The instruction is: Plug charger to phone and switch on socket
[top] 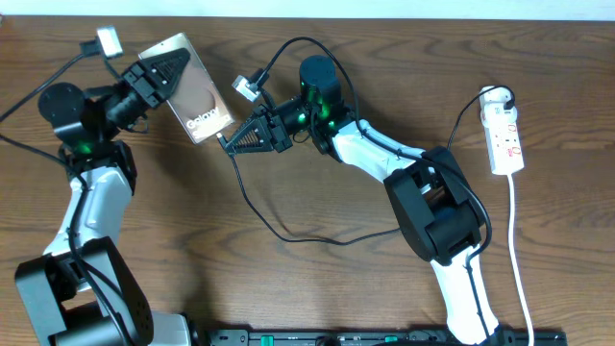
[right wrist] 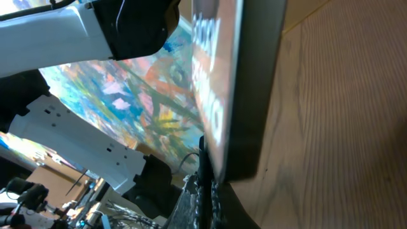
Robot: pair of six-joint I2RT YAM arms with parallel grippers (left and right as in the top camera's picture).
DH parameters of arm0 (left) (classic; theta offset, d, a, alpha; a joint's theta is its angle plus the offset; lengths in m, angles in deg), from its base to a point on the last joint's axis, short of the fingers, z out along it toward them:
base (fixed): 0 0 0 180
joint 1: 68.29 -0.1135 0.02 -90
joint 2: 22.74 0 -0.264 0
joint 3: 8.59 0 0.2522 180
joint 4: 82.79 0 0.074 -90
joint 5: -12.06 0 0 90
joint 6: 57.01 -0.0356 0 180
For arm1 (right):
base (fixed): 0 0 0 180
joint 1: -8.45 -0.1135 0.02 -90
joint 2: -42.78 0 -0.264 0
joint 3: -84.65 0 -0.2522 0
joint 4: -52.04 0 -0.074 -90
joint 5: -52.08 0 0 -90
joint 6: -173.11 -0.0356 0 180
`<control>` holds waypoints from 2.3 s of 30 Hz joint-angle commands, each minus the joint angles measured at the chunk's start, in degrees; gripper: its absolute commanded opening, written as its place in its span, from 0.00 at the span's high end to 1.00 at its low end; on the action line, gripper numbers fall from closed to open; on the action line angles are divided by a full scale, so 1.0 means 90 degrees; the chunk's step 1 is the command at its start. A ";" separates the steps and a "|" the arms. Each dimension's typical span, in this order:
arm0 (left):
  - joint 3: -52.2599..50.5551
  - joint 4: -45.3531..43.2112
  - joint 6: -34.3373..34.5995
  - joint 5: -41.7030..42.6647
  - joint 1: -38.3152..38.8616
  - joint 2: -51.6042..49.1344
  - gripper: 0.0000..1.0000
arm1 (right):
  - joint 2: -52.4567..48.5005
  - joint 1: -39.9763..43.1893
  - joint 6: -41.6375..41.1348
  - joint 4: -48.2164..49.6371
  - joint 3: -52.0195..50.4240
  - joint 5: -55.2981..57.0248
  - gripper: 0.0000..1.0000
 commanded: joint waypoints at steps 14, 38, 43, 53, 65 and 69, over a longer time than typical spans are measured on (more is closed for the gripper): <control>0.0151 -0.0056 0.0114 0.0153 0.0078 0.0053 0.93 | 0.0032 -0.0056 0.0053 -0.0002 0.0075 0.0036 0.99; 0.0151 -0.0058 0.0078 0.0248 0.0078 0.0053 0.93 | 0.0032 -0.0056 0.0056 -0.0002 0.0075 0.0058 0.99; 0.0151 -0.0058 0.0078 0.0321 0.0078 0.0053 0.93 | 0.0032 -0.0056 0.0056 -0.0002 0.0075 0.0058 0.99; 0.0151 -0.0058 -0.0114 0.0393 0.0078 0.0053 0.93 | 0.0032 -0.0056 0.0053 -0.0002 0.0075 0.0056 0.99; 0.0151 -0.0056 -0.0080 0.0527 0.0078 0.0053 0.93 | 0.0032 -0.0056 0.0053 -0.0002 0.0075 0.0085 0.99; 0.0151 -0.0056 -0.0058 0.0588 0.0078 0.0053 0.93 | 0.0032 -0.0056 0.0051 -0.0002 0.0075 0.0141 0.99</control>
